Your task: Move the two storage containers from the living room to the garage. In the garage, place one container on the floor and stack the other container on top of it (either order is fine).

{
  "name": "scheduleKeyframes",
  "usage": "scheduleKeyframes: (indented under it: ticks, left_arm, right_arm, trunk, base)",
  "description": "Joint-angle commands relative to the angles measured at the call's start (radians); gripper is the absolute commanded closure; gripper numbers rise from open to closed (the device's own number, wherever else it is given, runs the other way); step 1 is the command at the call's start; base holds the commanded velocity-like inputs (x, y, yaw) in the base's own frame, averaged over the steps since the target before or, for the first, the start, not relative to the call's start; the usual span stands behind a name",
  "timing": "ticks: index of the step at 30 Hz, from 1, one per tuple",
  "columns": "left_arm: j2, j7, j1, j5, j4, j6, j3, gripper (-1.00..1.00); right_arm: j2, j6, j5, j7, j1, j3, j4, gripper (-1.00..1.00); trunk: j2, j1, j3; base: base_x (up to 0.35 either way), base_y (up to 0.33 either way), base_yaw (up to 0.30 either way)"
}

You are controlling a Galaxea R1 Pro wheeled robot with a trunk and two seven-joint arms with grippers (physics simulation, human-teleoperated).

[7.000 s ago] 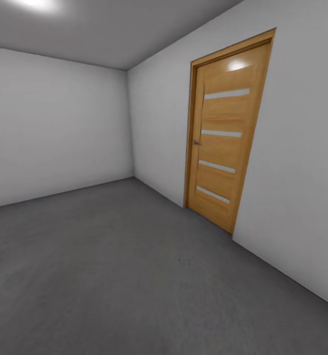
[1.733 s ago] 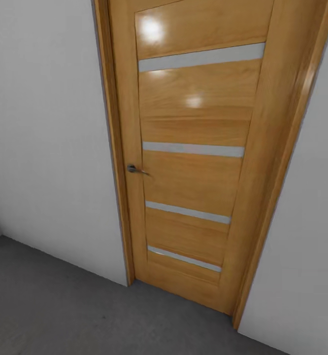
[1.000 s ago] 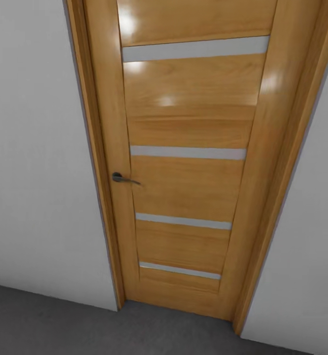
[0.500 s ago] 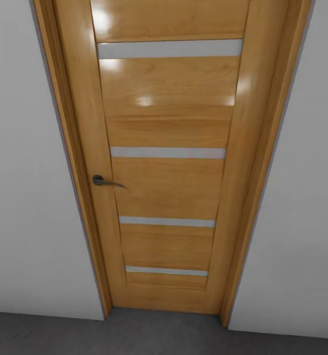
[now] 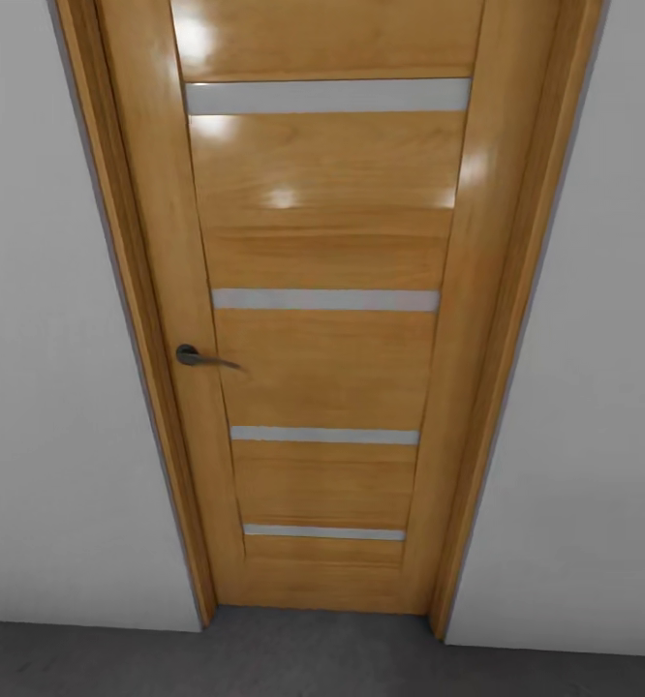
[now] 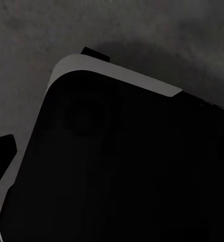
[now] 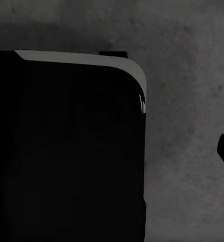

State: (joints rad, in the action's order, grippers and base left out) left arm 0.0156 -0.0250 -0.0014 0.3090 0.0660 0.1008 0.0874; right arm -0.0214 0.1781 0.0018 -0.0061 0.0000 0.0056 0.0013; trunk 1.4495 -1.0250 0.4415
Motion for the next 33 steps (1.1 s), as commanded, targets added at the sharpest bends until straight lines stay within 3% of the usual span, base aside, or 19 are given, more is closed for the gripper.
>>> scheduleKeyframes:
  ticks: [1, 13, 33]
  left_arm:
    - [0.0, -0.003, 0.0, 0.001, 0.0, 0.002, 0.008, -1.0]
    - [0.0, -0.003, 0.0, 0.001, 0.0, 0.003, 0.008, -1.0]
    - [0.0, -0.003, 0.0, 0.001, 0.0, 0.002, 0.009, -1.0]
  right_arm:
    - [0.0, 0.003, 0.001, 0.0, 0.0, 0.001, 0.0, -1.0]
    - [-0.001, 0.003, 0.001, 0.004, 0.0, 0.002, 0.0, -1.0]
    - [0.001, 0.001, 0.001, -0.002, 0.0, 0.002, 0.0, -1.0]
  trunk:
    - [0.0, 0.0, 0.001]
    - [0.0, 0.0, 0.001]
    - [0.0, 0.0, 0.001]
  base:
    - [0.0, 0.18, -0.001]
    - [0.0, 0.204, 0.0]
    - [0.012, 0.014, 0.0]
